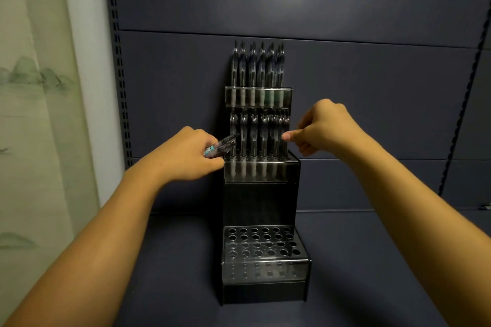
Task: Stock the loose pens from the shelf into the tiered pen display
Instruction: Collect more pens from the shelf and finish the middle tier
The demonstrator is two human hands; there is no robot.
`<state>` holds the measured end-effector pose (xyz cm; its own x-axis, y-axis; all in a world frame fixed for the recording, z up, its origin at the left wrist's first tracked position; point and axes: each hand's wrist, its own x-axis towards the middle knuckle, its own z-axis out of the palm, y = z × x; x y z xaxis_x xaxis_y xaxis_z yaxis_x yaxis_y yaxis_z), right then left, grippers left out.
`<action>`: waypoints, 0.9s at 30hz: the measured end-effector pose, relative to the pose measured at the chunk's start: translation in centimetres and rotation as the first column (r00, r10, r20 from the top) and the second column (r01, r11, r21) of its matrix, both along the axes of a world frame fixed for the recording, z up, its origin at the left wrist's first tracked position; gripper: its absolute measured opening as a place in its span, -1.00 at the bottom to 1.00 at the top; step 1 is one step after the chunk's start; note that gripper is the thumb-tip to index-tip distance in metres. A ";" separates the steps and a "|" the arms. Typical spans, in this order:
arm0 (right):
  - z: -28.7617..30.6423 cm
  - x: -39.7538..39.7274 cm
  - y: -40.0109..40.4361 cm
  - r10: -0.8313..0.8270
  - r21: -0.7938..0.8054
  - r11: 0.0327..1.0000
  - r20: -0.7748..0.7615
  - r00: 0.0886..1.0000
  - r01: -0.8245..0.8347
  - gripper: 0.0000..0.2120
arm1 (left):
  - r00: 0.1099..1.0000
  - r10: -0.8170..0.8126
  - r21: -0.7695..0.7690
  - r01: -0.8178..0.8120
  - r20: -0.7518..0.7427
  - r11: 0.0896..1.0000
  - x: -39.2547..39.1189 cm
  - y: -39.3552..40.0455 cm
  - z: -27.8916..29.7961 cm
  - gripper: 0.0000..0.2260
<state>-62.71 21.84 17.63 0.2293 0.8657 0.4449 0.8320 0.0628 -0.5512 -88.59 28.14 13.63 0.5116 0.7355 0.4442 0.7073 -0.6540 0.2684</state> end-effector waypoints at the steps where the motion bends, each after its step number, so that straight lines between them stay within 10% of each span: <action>1: 0.1 -0.2 -0.2 -0.011 0.014 1.000 0.024 1.000 0.010 -0.64 | 1.000 0.000 0.001 0.000 -0.001 1.000 0.0 0.0 0.0 -0.77; 13: -0.3 -6.1 -0.6 0.421 0.020 0.905 -0.188 0.887 -0.425 -0.88 | 0.998 -0.047 0.069 0.049 -0.035 0.996 1.5 -1.9 1.4 -0.88; 27: -0.1 -6.2 -0.5 0.455 0.216 0.888 -0.280 0.846 -0.406 -0.94 | 0.997 -0.057 0.023 0.055 0.053 0.998 0.2 -2.0 1.5 -0.82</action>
<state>-68.88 21.35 17.58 -0.0034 0.8426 0.5386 0.4869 0.4718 -0.7350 -88.37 26.18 15.12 0.5265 0.6965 0.4875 0.6542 -0.6981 0.2909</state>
